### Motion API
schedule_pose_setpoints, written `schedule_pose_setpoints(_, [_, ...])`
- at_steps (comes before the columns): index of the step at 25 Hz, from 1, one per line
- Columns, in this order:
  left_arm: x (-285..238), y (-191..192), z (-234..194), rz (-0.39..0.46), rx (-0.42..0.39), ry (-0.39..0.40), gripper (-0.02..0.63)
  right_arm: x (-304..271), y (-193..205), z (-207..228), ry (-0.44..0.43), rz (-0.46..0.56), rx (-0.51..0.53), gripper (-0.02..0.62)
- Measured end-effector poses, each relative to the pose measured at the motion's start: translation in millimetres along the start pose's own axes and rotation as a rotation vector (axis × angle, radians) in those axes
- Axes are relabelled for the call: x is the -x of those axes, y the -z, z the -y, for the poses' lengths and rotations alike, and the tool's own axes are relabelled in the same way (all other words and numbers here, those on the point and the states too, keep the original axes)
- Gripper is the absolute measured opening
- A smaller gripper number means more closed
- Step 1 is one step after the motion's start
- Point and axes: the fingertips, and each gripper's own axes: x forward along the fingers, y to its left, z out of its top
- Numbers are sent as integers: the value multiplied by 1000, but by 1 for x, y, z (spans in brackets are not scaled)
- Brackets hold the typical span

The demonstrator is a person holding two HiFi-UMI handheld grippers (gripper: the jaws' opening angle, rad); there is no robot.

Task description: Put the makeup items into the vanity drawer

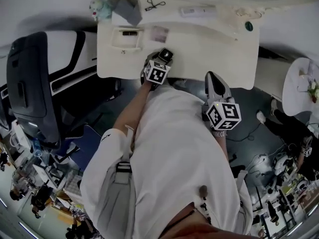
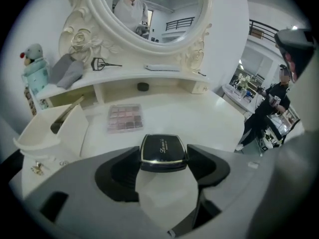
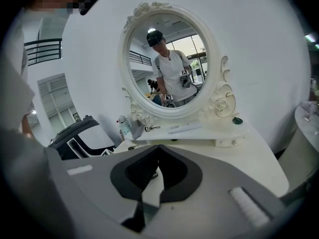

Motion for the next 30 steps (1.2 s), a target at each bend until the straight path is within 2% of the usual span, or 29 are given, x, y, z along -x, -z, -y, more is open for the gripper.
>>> schedule_pose_setpoints(6, [28, 3, -19, 59, 101, -41, 301, -19, -4, -23, -91, -18, 41, 6])
schedule_pose_setpoints(20, [103, -15, -59, 245, 248, -178, 296, -52, -5, -78, -276, -58, 123, 6])
schedule_pose_setpoints(25, [128, -27, -85, 314, 286, -244, 296, -56, -5, -89, -305, -71, 143, 6])
schedule_pose_setpoints(30, [140, -25, -118, 331, 318, -309, 296, -60, -3, -89, -304, -75, 144, 6])
